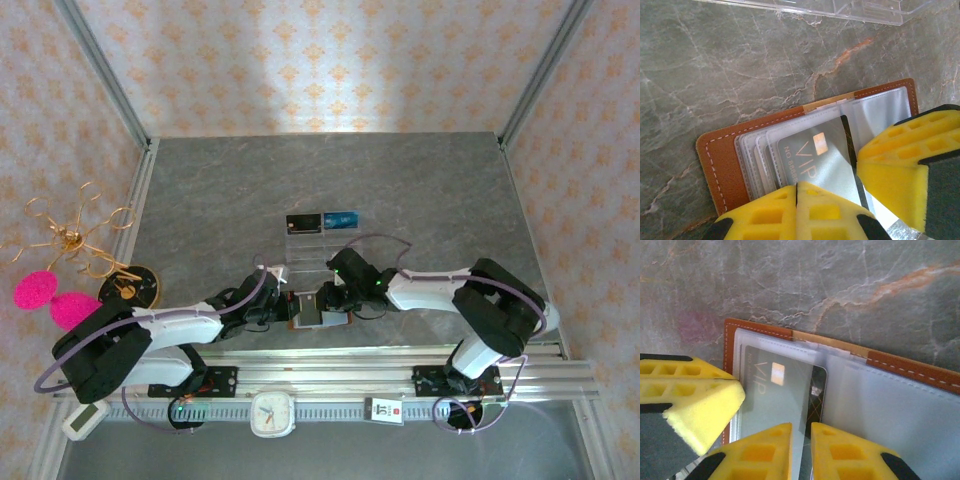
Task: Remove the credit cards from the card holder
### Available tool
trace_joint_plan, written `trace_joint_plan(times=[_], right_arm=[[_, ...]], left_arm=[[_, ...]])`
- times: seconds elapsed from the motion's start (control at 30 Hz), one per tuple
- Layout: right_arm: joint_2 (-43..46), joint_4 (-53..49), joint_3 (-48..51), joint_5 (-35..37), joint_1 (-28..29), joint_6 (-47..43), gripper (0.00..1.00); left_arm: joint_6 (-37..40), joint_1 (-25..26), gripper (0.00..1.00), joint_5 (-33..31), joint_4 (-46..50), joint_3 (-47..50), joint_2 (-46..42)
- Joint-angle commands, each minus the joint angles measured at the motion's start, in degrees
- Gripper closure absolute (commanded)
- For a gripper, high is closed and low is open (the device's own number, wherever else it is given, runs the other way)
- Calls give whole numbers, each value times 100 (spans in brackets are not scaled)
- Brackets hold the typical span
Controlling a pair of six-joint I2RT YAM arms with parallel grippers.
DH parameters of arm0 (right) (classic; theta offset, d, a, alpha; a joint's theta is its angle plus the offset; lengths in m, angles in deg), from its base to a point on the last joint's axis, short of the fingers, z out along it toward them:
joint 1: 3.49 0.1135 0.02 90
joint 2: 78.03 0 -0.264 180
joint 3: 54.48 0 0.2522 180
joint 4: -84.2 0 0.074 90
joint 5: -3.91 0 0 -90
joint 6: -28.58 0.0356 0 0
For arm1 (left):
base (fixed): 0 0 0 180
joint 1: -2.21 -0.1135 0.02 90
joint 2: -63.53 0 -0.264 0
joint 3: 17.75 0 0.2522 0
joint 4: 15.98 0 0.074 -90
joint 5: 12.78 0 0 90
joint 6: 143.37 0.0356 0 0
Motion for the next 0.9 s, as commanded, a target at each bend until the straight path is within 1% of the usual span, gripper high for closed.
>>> trace_joint_plan(times=[0.0,0.03,0.17,0.3,0.4,0.47,0.6,0.73,0.8,0.87], right_arm=[[-55,-127,59,327,-42,132,82],[3,-135,90,435,-57,161,81],[156,-152,187,485,-139,198,80],[48,-115,204,333,-139,190,80],[-17,-138,185,350,-139,189,79],[108,-149,210,412,-142,176,78],[453,-205,193,446,-141,46,77],[577,-211,158,366,-139,-37,77],[581,-203,149,379,-139,-52,77],[570,-185,132,373,-139,-64,77]], left_arm=[[166,40,100,-5,416,52,152],[171,42,100,-17,436,58,143],[193,39,100,-17,487,111,126],[192,38,100,-24,432,153,144],[228,39,100,-48,433,139,196],[226,37,100,-53,451,135,217],[244,46,100,-69,622,23,-59],[350,46,100,-256,916,-270,-516],[369,50,100,-260,859,-377,-566],[319,89,100,-157,617,-439,-417]])
